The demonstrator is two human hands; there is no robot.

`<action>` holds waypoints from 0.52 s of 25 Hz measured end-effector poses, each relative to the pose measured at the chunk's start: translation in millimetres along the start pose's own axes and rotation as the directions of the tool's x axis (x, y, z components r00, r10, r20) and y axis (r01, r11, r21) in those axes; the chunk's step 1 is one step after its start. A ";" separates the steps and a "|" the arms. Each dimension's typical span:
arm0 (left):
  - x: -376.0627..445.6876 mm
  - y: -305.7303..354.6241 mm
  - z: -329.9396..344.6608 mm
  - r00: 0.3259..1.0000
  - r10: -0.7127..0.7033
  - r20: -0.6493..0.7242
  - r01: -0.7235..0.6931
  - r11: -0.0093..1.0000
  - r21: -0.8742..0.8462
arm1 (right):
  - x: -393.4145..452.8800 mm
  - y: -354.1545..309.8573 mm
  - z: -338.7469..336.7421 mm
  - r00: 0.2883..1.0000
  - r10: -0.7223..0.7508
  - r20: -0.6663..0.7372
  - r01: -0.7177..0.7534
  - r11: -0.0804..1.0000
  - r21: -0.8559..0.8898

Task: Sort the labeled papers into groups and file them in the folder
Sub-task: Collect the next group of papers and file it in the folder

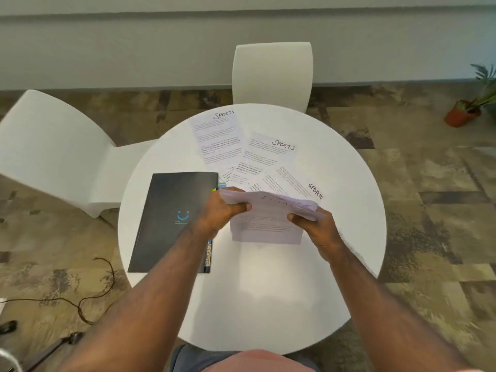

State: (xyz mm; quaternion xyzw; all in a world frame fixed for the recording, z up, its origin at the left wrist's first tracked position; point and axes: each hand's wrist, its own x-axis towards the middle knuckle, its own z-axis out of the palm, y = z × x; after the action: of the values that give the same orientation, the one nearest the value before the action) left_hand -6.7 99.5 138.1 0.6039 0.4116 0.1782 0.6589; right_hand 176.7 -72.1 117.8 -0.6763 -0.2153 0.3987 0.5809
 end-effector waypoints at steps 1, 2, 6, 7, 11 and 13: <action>0.8 -6.8 1.6 1.000 -0.002 -0.006 0.002 1.000 0.008 | -1.1 5.0 0.7 1.000 0.000 0.000 0.000 1.000 0.011; 1.5 -10.7 2.5 1.000 -0.004 -0.022 0.004 1.000 0.005 | -1.7 7.2 2.1 1.000 0.004 -0.006 -0.004 1.000 0.021; -3.5 5.4 4.8 0.998 0.031 -0.056 -0.034 0.998 -0.048 | 3.5 -1.7 9.2 0.997 -0.010 -0.083 0.009 1.000 -0.020; -4.8 14.0 3.3 0.996 0.054 -0.066 -0.059 0.996 -0.060 | 4.7 -9.0 10.6 0.994 -0.029 -0.106 0.027 0.999 -0.019; -0.6 43.7 -10.9 0.974 0.214 -0.074 -0.219 0.974 -0.065 | 10.8 -43.0 8.8 0.974 -0.185 -0.133 0.186 0.982 0.001; 2.9 45.0 -15.9 0.975 0.215 -0.055 -0.218 0.974 -0.067 | 14.2 -46.8 6.2 0.971 -0.217 -0.101 0.218 0.976 0.006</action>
State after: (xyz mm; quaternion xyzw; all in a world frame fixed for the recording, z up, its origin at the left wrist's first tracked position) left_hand -5.2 121.3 180.7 0.6164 0.3519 0.2781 0.6472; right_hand 188.2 -46.7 158.5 -0.6628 -0.2554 0.3000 0.6367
